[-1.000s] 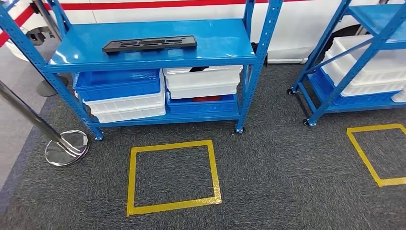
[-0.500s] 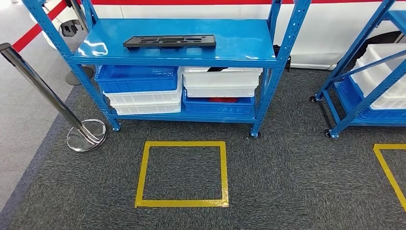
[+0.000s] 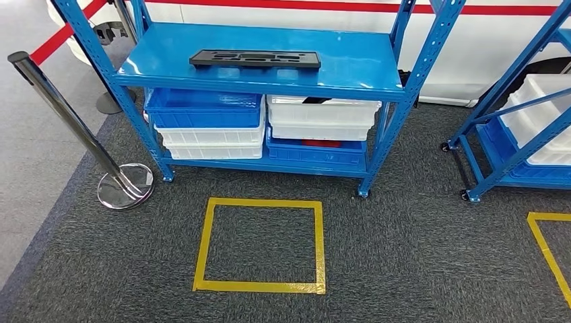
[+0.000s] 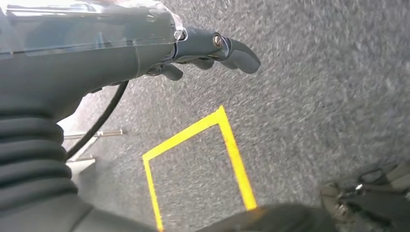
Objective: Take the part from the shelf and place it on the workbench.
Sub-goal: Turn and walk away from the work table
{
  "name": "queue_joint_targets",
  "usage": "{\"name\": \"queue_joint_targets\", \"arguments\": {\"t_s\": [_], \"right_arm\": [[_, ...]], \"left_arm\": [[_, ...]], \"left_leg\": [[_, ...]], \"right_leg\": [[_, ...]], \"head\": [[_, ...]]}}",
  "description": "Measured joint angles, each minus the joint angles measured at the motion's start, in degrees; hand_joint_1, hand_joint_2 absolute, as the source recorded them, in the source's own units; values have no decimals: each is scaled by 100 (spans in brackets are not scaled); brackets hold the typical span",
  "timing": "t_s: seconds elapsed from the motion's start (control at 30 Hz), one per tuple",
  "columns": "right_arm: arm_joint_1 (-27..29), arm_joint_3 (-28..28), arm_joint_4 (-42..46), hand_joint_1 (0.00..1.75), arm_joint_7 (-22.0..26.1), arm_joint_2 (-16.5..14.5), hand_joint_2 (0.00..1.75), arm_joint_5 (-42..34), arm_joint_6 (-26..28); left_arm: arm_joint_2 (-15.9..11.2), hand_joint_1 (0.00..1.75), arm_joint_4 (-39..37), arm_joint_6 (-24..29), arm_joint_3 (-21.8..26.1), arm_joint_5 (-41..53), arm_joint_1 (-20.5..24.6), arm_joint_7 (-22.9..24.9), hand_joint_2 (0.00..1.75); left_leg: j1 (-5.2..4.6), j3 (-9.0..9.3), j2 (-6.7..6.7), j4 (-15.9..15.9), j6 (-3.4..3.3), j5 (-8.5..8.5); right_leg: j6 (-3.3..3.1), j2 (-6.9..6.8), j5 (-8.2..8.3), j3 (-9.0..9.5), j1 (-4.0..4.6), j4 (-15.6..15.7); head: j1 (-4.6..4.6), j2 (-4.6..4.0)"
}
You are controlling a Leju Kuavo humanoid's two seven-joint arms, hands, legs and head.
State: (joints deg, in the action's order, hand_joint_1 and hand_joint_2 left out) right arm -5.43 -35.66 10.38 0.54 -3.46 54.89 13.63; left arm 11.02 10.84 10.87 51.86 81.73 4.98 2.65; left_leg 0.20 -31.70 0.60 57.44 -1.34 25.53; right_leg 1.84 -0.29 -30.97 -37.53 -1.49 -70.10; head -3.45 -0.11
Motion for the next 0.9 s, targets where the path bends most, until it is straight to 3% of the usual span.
{"name": "queue_joint_targets", "arguments": {"t_s": [0.07,0.1,0.23,0.27,0.37,0.4,0.43,0.47,0.5,0.57,0.63,0.7,0.73,0.8,0.87,0.9], "right_arm": [[-11,-32,0,0,5,-7,175,-23,-18],[-22,-49,0,0,7,-7,175,-28,-22],[-36,-95,0,0,7,-5,175,-41,-37],[-34,-89,3,0,7,-2,175,-69,-45],[-14,3,41,0,7,41,175,-271,-96],[-4,47,65,0,7,58,175,-361,-117],[2,95,97,0,7,70,175,-457,-140],[6,146,138,0,7,75,175,-551,-162],[6,199,187,0,7,78,175,-645,-184],[7,321,284,0,7,78,87,-838,-227],[16,445,370,0,7,79,87,-1034,-275],[34,575,445,0,5,80,175,-1237,-322],[51,643,478,0,5,79,175,-1341,-346],[103,776,526,0,4,67,87,-1542,-394],[197,901,546,0,-3,37,87,-1738,-439],[260,964,549,0,-9,20,131,-1840,-463]], "left_arm": [[0,0,0,-9,16,-16,20,2,175],[0,0,0,-12,30,-21,33,2,175],[-3,0,1,-14,84,-57,85,2,175],[-10,0,2,-17,75,-106,91,-1,175],[-46,0,11,-51,-46,-428,100,-20,175],[-55,0,15,-67,-103,-569,103,-27,175],[-64,0,19,-84,-164,-717,99,-32,175],[-73,0,20,-100,-224,-858,81,-35,131],[-86,0,20,-121,-293,-994,42,-35,87],[-119,0,20,-168,-445,-1271,-79,-35,0],[-151,0,20,-209,-612,-1558,-190,-38,0],[-181,0,22,-249,-798,-1859,-267,-48,0],[-196,0,26,-270,-900,-2012,-306,-54,0],[-225,0,47,-306,-1107,-2300,-380,-57,0],[-268,0,102,-342,-1309,-2580,-447,-57,0],[-296,0,145,-361,-1410,-2726,-476,-56,0]], "left_leg": [[-13,5,15,45,50,43],[-25,1,17,64,80,66],[-36,6,8,93,206,131],[-31,-30,-3,207,238,217],[-9,-414,-32,1148,308,754],[-5,-548,-36,1477,320,884],[-5,-609,-43,1653,325,913],[-5,-566,-48,1606,320,822],[-5,-422,-54,1343,305,635],[-15,-58,-66,579,247,269],[-41,123,-78,141,177,183],[-49,136,-71,62,116,210],[-35,144,-70,38,85,191],[-5,184,-82,-24,21,162],[-6,201,-102,-40,-16,160],[-10,201,-107,-38,-25,165]], "right_leg": [[-35,2,344,313,7,734],[-60,5,416,412,15,964],[-181,8,420,470,24,1088],[-216,0,425,477,14,1101],[-282,-42,417,488,16,1114],[-289,-55,411,493,23,1113],[-293,-65,405,501,27,1111],[-291,-67,397,515,29,1110],[-284,-63,386,538,29,1109],[-253,-47,362,579,37,1106],[-199,-46,360,562,54,1099],[-138,-63,377,541,66,1112],[-111,-61,365,545,64,1104],[-66,-41,204,450,63,870],[-46,-24,-125,118,58,205],[-39,-23,-254,-75,57,-161]], "head": [[0,0],[0,0],[0,0],[0,0],[0,0],[0,0],[0,0],[0,0],[0,0],[0,0],[0,0],[0,0],[0,0],[0,0],[0,0],[0,0]]}}
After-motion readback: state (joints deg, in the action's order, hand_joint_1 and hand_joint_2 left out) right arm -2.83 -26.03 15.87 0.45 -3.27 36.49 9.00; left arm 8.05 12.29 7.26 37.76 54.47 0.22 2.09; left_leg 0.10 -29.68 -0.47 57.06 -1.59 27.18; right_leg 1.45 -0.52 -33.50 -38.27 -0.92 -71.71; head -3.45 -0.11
